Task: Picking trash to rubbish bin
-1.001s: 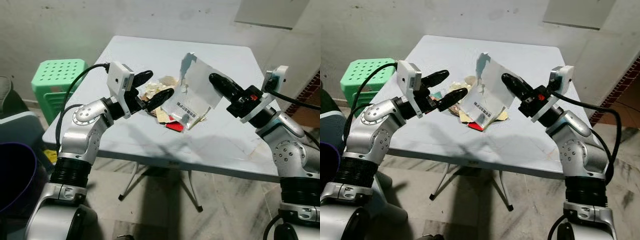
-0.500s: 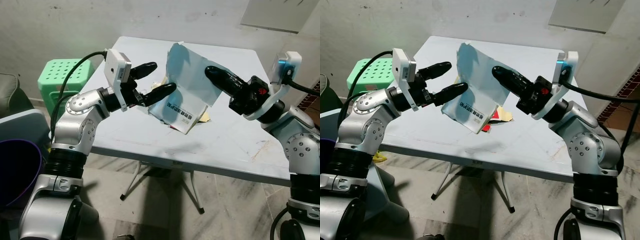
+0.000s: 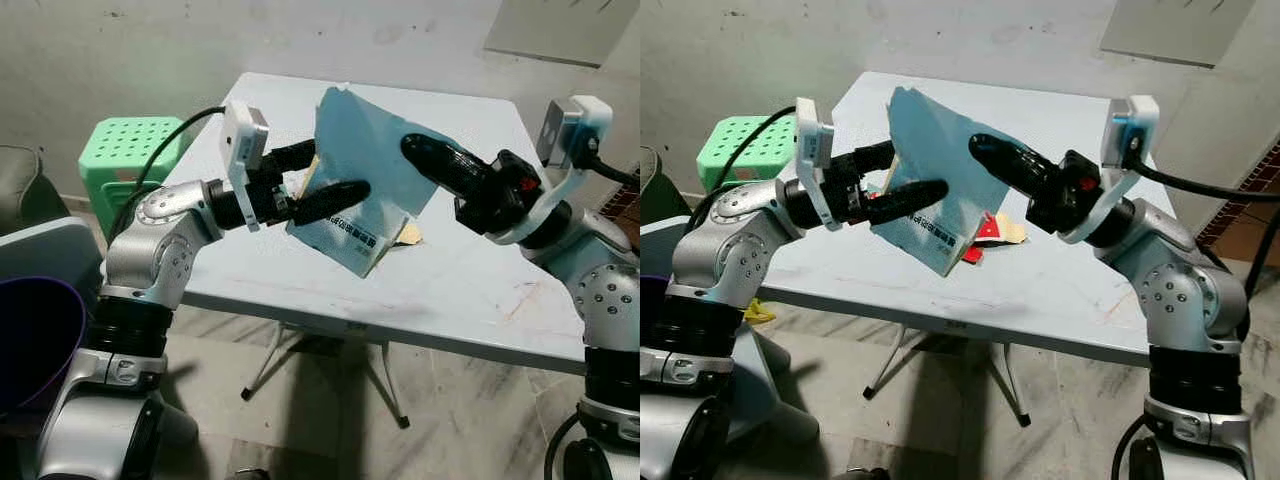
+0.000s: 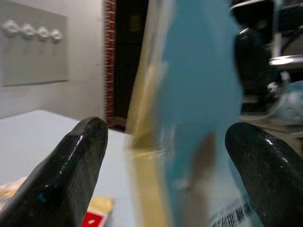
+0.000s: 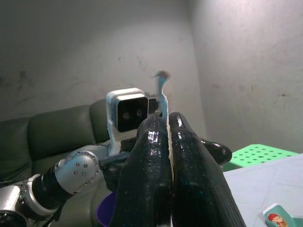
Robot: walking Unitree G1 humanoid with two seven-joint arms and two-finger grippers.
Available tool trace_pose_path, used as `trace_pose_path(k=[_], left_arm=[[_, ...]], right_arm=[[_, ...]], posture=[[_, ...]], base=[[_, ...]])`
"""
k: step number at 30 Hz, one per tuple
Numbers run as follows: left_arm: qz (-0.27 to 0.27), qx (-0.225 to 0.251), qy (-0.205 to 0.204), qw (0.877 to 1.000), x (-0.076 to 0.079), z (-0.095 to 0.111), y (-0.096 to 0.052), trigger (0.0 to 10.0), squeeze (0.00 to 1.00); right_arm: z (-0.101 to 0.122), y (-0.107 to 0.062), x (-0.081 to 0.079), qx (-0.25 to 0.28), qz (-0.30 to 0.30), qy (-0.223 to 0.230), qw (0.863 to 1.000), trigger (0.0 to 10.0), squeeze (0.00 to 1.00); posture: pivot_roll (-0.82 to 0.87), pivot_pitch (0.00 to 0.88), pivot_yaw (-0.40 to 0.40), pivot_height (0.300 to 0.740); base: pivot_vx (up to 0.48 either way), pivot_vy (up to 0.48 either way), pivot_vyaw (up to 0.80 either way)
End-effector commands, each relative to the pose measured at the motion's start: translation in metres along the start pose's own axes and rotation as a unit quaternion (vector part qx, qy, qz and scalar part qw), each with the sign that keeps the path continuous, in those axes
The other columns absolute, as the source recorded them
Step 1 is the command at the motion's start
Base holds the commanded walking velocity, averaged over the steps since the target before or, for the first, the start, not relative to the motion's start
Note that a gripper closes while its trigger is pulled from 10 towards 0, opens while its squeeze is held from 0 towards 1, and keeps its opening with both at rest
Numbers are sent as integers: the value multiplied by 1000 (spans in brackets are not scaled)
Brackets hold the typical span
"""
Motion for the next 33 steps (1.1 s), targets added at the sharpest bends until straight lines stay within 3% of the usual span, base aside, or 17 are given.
trace_pose_path(k=[1,33], left_arm=[[-18,7,-4,1000,5,6,1,0,0],[-23,8,-33,999,7,12,-9,0,0]], right_arm=[[8,7,-12,-1,30,-16,999,10000,0],[-1,-8,-1,-24,12,-9,1000,10000,0]], posture=[[-90,71,-51,740],[-83,65,-53,740]], base=[[0,0,0],[0,0,0]])
Point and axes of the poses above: a point about 5 cm out from each wrist's last joint towards the gripper, its own y axis pointing out of the wrist towards the gripper, its own z axis along the axis of the wrist's last joint, x = y × z, the point moved 6 cm from there along y, pointing out of the wrist towards the gripper, and after that the axes turned 10 degrees about y, right-handed, at the moved point
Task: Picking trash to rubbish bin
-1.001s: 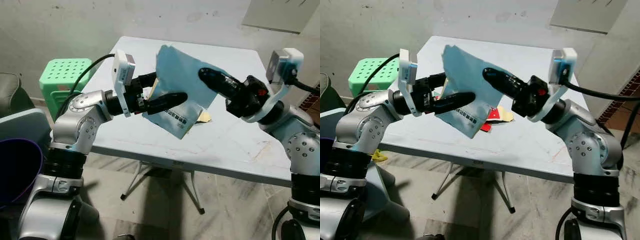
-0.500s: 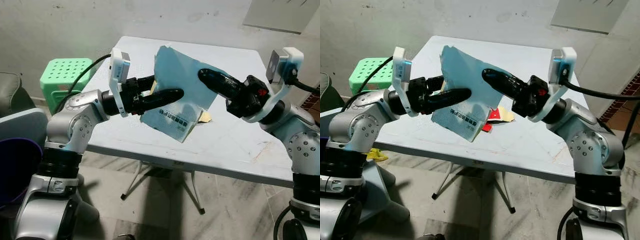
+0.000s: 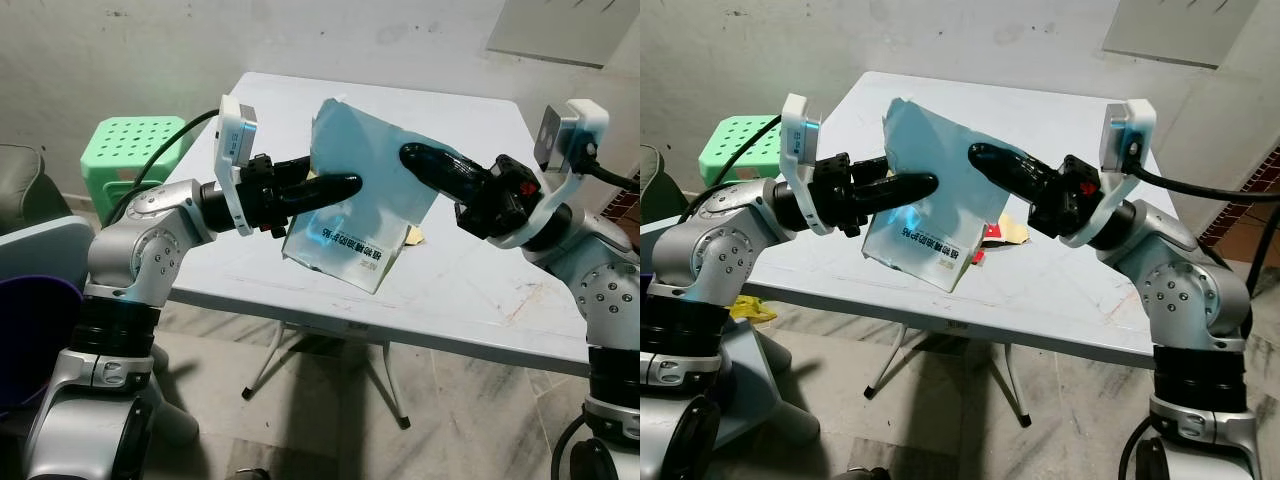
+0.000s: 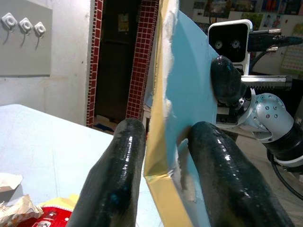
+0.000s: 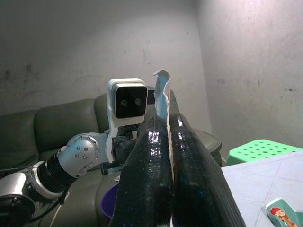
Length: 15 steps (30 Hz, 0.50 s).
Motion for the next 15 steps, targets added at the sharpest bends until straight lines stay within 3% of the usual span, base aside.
trace_pose_path(k=[1,15], left_arm=[[-5,2,9,1000,3,5,-1,0,0],[-14,13,-6,1000,6,8,-1,0,0]], right_arm=[[0,-1,-2,-10,6,-9,1000,10000,0],[-4,-4,-3,-18,9,3,1000,10000,0]], posture=[[-83,65,-53,740],[-85,43,-53,740]], base=[[0,0,0],[0,0,0]])
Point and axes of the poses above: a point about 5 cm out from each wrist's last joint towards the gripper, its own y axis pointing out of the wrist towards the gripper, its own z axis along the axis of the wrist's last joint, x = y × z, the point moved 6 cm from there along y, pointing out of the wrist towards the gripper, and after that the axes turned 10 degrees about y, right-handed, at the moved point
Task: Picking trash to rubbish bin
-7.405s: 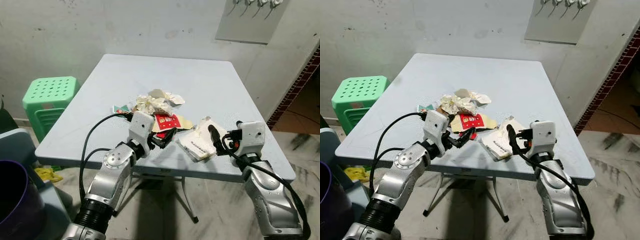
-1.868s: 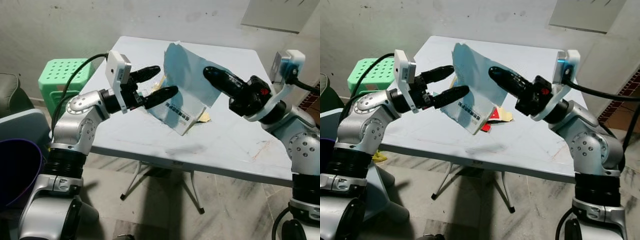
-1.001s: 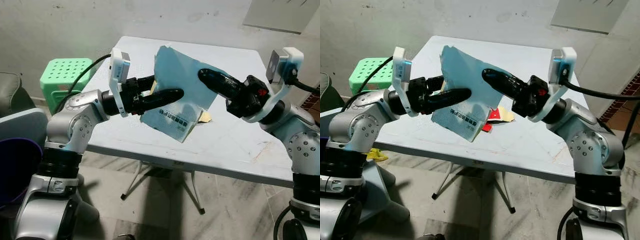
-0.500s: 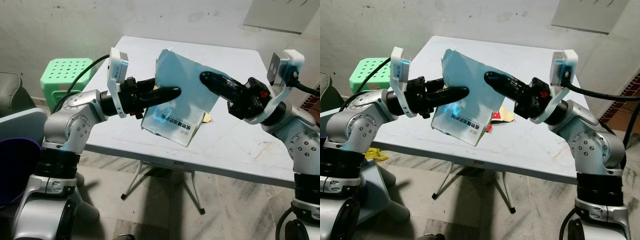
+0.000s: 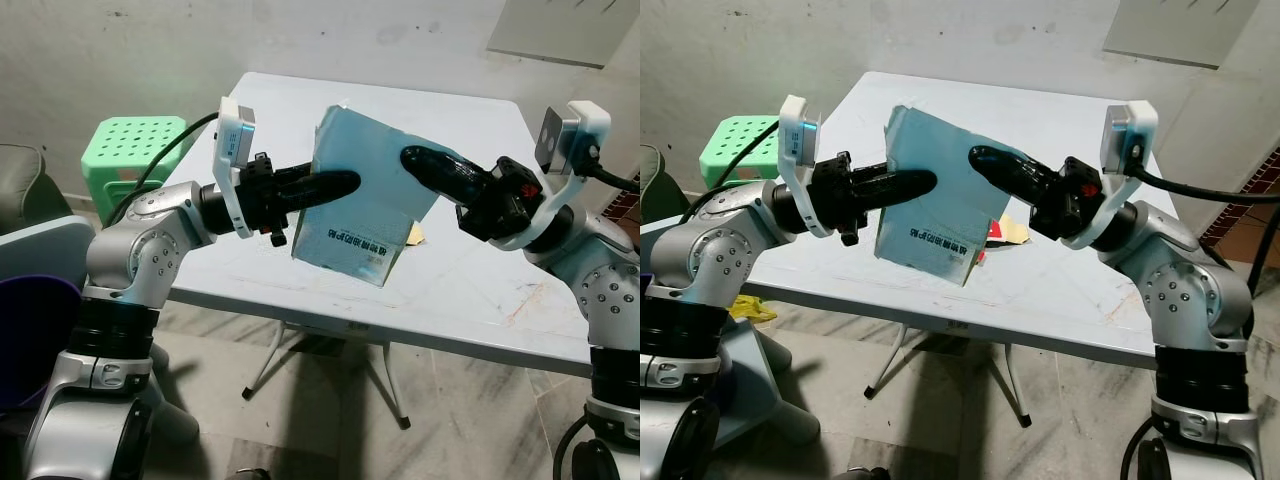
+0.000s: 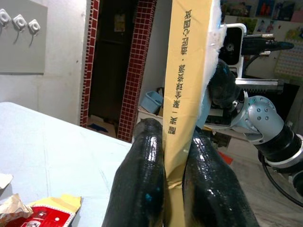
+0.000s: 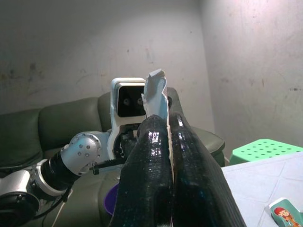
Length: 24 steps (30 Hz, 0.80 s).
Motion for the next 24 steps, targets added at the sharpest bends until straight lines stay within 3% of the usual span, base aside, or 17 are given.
trace_pose_path(k=[1,10,11,13,24], left_arm=[[-8,11,8,1000,3,9,-1,0,0],[-6,13,5,1000,2,9,-1,0,0],[-8,14,6,1000,3,10,-1,0,0],[-8,13,7,1000,3,10,-1,0,0],[-5,16,4,1000,2,11,-2,0,0]], right_arm=[[-3,-3,-2,-12,4,4,1000,10000,0],[-6,-5,-1,-20,2,14,1000,10000,0],[-6,-5,0,-21,0,15,1000,10000,55],[-6,-6,0,-20,0,20,1000,10000,1000],[-8,-9,1,-27,-2,21,999,10000,1000]], posture=[[-85,42,-53,740],[-84,34,-52,740],[-84,34,-52,740],[-84,33,-52,740],[-83,33,-55,740]], base=[[0,0,0],[0,0,0],[0,0,0],[0,0,0],[0,0,0]])
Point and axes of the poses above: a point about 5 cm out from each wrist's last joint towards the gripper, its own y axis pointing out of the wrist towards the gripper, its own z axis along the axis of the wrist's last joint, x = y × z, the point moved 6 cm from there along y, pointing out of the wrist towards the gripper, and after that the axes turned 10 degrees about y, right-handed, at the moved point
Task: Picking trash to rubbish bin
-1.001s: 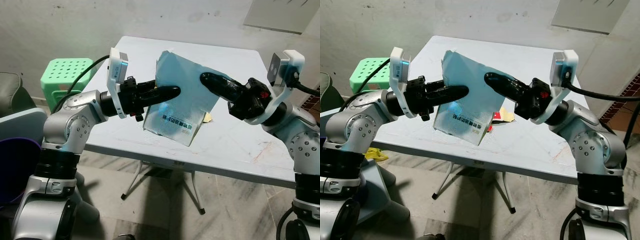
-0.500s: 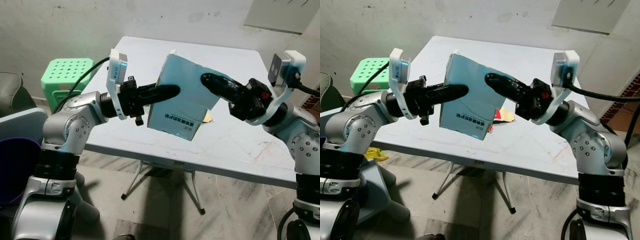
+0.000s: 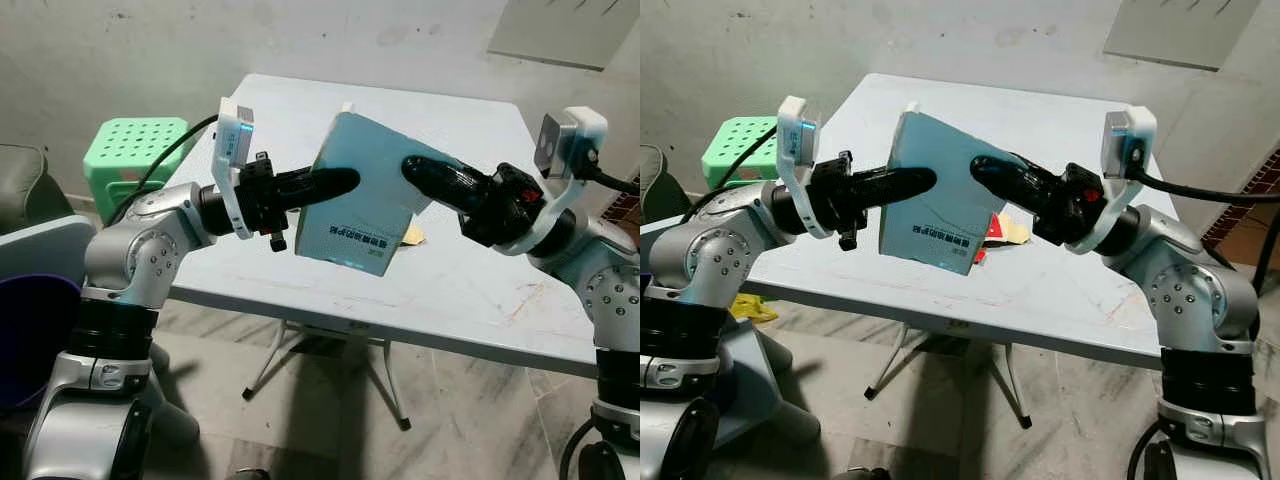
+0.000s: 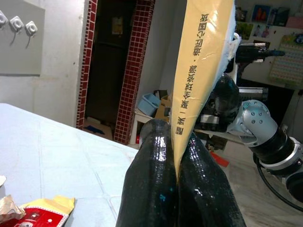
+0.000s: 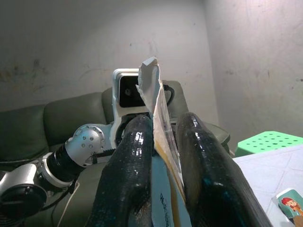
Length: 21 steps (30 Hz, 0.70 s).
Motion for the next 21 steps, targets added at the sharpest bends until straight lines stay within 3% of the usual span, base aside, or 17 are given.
trace_pose_path(k=[1,3,4,5,6,7,8,17,21], left_arm=[[-2,10,15,1000,1,10,-2,0,0],[0,9,17,1000,0,10,-2,0,0],[2,9,18,1000,-1,10,-2,1451,0],[3,9,19,1000,-1,10,-2,980,0],[3,9,19,1000,-1,10,-3,1176,0],[3,8,24,1000,-1,10,-3,5137,0],[9,4,26,1000,-2,9,-4,10000,0],[44,6,27,999,-12,8,-9,10000,0],[85,8,28,996,-20,5,-21,10000,0]], right_arm=[[-4,-3,1,-12,-1,5,1000,10000,1000],[-4,-4,1,-14,-1,5,1000,10000,1000],[-4,-4,1,-15,-1,3,1000,10000,1000],[-4,-4,2,-17,-2,0,1000,10000,1000],[-4,-4,2,-18,-3,-2,1000,10000,1000],[-4,-4,3,-18,-5,-3,1000,10000,1000],[-5,-5,5,-21,-11,-6,1000,10000,1000],[-5,-11,15,-13,-36,-2,999,10000,1000],[-10,-19,21,-4,-59,2,998,10000,1000]], posture=[[-83,33,-55,740],[-82,32,-55,740],[-82,33,-56,740],[-83,32,-56,740],[-83,33,-55,740],[-83,33,-56,740],[-82,33,-56,740],[-81,45,-57,740],[-78,50,-55,740]], base=[[0,0,0],[0,0,0],[0,0,0],[0,0,0],[0,0,0],[0,0,0],[0,0,0],[0,0,0],[0,0,0]])
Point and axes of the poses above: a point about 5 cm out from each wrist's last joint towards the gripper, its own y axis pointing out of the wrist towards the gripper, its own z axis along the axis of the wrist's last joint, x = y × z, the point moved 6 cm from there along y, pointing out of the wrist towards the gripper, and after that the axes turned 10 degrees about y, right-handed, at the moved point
